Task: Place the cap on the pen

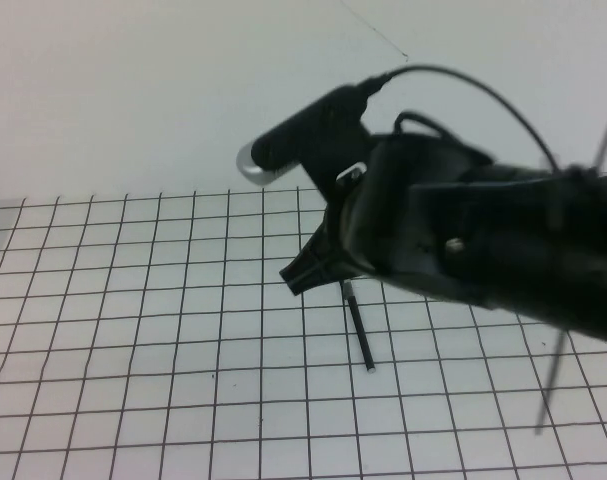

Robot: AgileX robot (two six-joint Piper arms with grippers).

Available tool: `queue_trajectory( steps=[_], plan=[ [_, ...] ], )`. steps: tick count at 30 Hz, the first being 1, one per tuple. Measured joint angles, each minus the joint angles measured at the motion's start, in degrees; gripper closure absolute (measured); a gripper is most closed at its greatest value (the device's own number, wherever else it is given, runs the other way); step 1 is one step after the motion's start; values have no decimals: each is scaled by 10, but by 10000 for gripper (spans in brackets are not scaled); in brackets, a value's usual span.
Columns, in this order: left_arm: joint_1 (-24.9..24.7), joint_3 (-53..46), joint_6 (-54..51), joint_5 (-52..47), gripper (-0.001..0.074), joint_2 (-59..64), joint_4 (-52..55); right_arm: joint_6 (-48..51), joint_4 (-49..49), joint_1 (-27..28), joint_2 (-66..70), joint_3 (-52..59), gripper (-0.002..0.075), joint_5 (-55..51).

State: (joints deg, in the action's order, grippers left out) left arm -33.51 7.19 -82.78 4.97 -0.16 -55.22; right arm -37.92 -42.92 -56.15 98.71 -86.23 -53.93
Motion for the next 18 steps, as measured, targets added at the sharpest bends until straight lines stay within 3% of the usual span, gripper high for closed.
queue_trajectory(
  steps=[4,8,13,16,18],
  plan=[
    [78,0,0,1,676,0,-67,33,76,-22,-56,0,729,-28],
    [139,0,1,1,676,0,-119,32,221,-27,-88,0,729,-24],
    [168,0,0,1,676,0,-198,10,414,-27,-87,0,729,-40],
    [169,0,-2,6,675,0,-232,83,425,-26,-86,0,729,-64],
    [171,-7,-2,16,676,0,-234,126,450,-26,-86,-1,729,-139]
  ],
)
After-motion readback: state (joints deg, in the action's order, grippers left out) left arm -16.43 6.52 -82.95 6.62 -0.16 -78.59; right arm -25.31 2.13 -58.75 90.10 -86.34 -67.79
